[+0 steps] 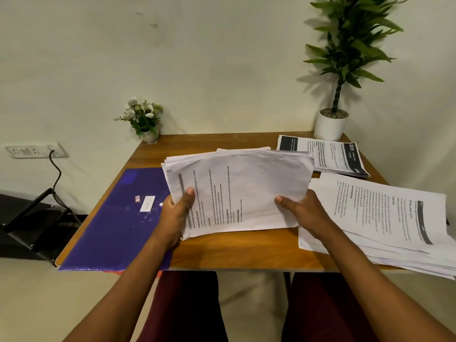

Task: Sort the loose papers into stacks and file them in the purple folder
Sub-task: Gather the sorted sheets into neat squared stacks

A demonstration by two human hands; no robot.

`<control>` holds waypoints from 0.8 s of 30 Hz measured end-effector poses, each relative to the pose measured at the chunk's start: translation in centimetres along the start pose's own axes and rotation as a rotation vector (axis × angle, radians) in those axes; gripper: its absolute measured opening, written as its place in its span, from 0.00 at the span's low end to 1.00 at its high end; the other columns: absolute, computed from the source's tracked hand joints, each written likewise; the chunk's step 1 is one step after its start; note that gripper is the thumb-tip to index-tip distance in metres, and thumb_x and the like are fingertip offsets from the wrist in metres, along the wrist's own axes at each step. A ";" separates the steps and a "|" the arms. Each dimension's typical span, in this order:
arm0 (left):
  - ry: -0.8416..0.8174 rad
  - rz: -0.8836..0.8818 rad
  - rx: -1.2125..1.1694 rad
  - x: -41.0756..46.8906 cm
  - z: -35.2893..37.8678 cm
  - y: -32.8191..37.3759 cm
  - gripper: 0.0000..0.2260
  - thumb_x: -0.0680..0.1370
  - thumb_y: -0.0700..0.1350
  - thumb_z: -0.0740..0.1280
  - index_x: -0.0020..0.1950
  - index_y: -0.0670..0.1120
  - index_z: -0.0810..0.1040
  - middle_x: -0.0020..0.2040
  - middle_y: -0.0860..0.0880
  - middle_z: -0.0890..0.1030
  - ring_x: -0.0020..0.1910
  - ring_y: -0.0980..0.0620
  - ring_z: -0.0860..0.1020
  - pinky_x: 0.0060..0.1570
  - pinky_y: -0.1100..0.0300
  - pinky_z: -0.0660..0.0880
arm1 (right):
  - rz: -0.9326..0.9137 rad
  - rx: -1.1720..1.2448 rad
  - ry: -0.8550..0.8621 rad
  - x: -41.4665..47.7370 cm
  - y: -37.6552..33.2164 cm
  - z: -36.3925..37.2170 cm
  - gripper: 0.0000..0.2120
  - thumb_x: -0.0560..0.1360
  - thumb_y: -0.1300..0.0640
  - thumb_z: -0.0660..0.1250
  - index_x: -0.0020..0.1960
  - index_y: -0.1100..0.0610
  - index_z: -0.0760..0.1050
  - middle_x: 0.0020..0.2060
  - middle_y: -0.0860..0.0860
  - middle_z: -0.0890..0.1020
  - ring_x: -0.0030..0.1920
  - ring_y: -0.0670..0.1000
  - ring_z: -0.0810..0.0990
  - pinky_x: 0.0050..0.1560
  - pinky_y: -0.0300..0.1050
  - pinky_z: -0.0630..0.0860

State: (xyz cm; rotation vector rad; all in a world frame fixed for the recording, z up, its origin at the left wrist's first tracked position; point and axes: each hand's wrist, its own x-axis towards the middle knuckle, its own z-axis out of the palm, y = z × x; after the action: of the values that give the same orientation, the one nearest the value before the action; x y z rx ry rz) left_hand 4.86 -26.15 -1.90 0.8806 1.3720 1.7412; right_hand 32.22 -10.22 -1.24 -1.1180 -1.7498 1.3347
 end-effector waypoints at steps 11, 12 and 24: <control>0.015 0.020 0.208 1.4 0.2 1.2 0.12 0.77 0.50 0.70 0.58 0.47 0.81 0.51 0.46 0.87 0.51 0.44 0.86 0.50 0.44 0.83 | -0.028 0.052 -0.020 0.2 -0.6 -0.6 0.22 0.71 0.48 0.75 0.61 0.47 0.72 0.55 0.42 0.80 0.57 0.49 0.79 0.63 0.52 0.76; 0.023 0.041 0.230 1.5 0.3 1.5 0.10 0.77 0.50 0.70 0.56 0.48 0.81 0.50 0.48 0.87 0.50 0.45 0.86 0.47 0.48 0.84 | -0.046 0.081 -0.023 0.3 -1.0 -0.6 0.20 0.70 0.48 0.75 0.59 0.45 0.72 0.54 0.40 0.79 0.55 0.45 0.79 0.59 0.48 0.76; 0.090 0.187 0.253 1.6 0.2 1.4 0.12 0.78 0.50 0.69 0.54 0.42 0.82 0.48 0.44 0.87 0.47 0.43 0.86 0.44 0.47 0.84 | -0.181 -0.018 0.121 1.3 -2.1 -1.7 0.42 0.68 0.35 0.76 0.75 0.53 0.68 0.68 0.52 0.77 0.67 0.54 0.75 0.68 0.49 0.71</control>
State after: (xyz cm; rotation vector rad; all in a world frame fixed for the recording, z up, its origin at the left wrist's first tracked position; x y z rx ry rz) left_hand 4.02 -24.92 -0.37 1.1095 1.6400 1.7898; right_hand 32.72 -8.57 1.20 -1.0029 -1.7320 1.1220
